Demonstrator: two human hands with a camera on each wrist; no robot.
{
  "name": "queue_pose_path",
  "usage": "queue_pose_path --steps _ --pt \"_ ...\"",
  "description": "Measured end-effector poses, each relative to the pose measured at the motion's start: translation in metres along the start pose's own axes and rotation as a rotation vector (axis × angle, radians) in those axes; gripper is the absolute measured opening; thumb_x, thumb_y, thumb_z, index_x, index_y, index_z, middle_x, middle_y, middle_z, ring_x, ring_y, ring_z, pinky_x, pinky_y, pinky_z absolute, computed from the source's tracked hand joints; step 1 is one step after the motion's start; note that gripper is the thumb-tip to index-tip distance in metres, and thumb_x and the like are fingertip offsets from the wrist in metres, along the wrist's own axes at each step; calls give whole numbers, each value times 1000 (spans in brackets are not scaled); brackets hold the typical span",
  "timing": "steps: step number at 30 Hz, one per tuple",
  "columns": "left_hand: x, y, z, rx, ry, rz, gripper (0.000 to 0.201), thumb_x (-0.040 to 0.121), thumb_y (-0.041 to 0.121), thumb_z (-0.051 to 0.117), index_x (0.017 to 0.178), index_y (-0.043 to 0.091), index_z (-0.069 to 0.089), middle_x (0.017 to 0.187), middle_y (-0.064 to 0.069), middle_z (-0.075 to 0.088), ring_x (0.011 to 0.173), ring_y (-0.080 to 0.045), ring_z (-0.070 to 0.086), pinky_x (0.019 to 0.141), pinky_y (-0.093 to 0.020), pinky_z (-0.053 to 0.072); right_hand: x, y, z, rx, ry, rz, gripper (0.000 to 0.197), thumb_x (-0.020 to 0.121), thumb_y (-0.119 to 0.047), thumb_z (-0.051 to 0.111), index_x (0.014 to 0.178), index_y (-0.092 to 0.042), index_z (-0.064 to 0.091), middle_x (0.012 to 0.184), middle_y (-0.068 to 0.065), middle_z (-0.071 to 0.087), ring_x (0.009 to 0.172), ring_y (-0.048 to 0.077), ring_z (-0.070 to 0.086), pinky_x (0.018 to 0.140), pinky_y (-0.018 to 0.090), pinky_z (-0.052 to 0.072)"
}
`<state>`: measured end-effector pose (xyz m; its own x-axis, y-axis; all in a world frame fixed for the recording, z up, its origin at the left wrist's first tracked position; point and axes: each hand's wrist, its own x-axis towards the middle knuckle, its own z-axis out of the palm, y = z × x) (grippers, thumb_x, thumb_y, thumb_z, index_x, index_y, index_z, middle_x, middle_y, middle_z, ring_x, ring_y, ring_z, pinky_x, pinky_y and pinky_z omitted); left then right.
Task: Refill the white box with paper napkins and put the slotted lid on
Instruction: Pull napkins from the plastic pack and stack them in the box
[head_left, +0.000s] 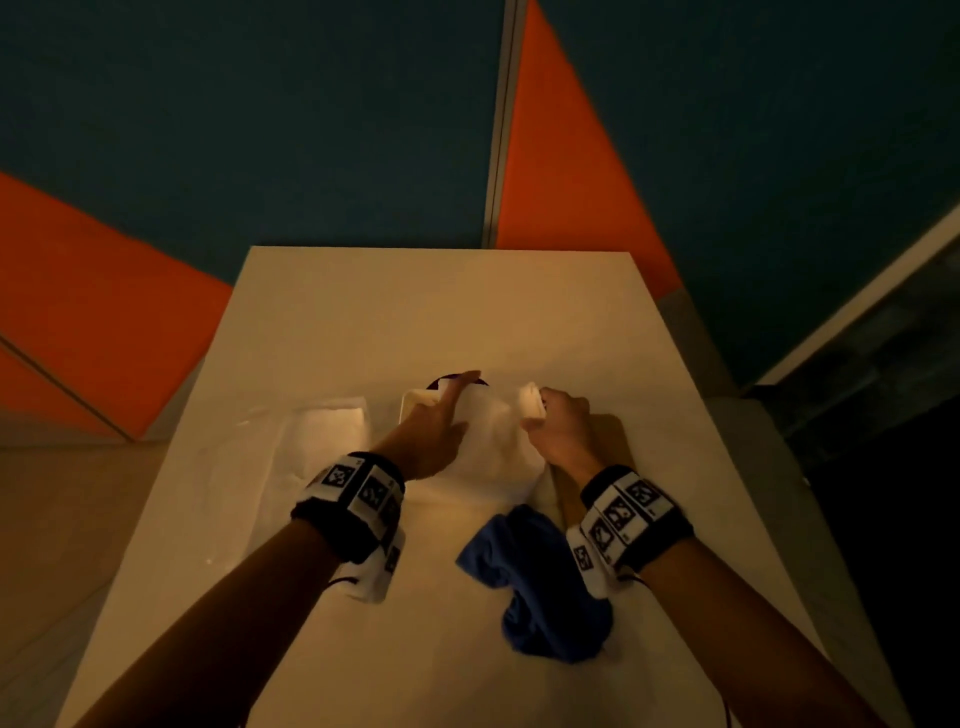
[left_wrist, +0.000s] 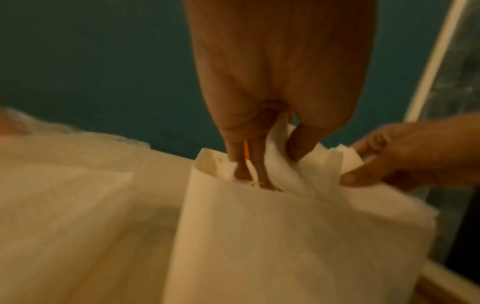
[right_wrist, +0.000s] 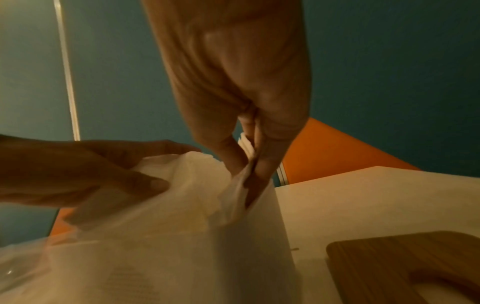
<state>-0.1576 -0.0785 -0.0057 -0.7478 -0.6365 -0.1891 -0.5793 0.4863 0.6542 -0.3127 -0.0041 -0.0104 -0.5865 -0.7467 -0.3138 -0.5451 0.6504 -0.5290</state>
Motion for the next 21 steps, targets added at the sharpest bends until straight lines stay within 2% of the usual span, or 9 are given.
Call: queue_pose_path --steps 2,4,7,9,12,14,17,19,21 --pt "3 -5 0 181 -78 3 62 97 16 37 147 28 3 89 -20 65 72 -34 61 70 -41 51 1 -2 0 -70 -23 -26 42 92 -15 55 133 -8 47 131 22 49 121 37 48 98 39 45" --pt "6 -11 -6 317 -64 5 62 95 17 35 145 32 0 85 -16 62 69 -34 61 67 -43 53 1 -4 -2 -106 -34 -47 44 93 -14 54 136 -9 44 133 23 48 119 37 51 98 38 46" --pt "8 -21 -19 434 5 -20 61 92 19 37 145 28 7 97 -19 66 79 -37 64 75 -45 54 2 -5 -6 -122 -73 -55 38 93 -12 52 130 -6 49 130 23 49 115 38 54 97 38 47" --pt "9 -23 -22 521 5 -60 59 92 21 39 145 24 13 106 -21 63 90 -38 63 84 -44 51 4 -7 -8 -142 -102 -44 35 92 -10 52 126 -4 53 128 23 51 113 38 56 95 37 48" --pt "12 -22 -14 682 -48 -91 58 91 23 42 144 19 20 120 -16 59 106 -35 58 93 -42 45 8 -12 -9 -206 -163 -35 36 89 -9 52 125 -4 53 130 22 49 114 37 55 97 38 50" --pt "15 -21 -5 802 -34 -77 54 91 20 46 141 14 26 127 -12 55 111 -30 55 96 -41 43 9 -14 -7 -267 -188 -43 39 90 -9 53 128 -4 49 133 21 43 119 37 50 99 38 47" --pt "15 -18 3 931 13 -37 54 90 13 51 138 8 28 125 -12 54 110 -29 53 93 -38 42 9 -16 1 -354 -152 -90 35 90 -7 55 125 -3 53 131 21 46 117 36 52 96 38 47" --pt "15 -17 4 967 16 -40 59 87 11 56 137 8 25 120 -11 58 106 -28 55 89 -36 42 10 -17 5 -400 -116 -123 30 90 -5 55 120 -1 56 127 21 52 113 37 56 93 39 49" --pt "16 -17 4 990 -7 -35 55 87 13 57 134 10 29 116 -10 61 105 -27 55 89 -35 41 10 -17 6 -427 -98 -152 27 91 -4 54 117 1 58 123 22 55 109 36 59 88 38 51"
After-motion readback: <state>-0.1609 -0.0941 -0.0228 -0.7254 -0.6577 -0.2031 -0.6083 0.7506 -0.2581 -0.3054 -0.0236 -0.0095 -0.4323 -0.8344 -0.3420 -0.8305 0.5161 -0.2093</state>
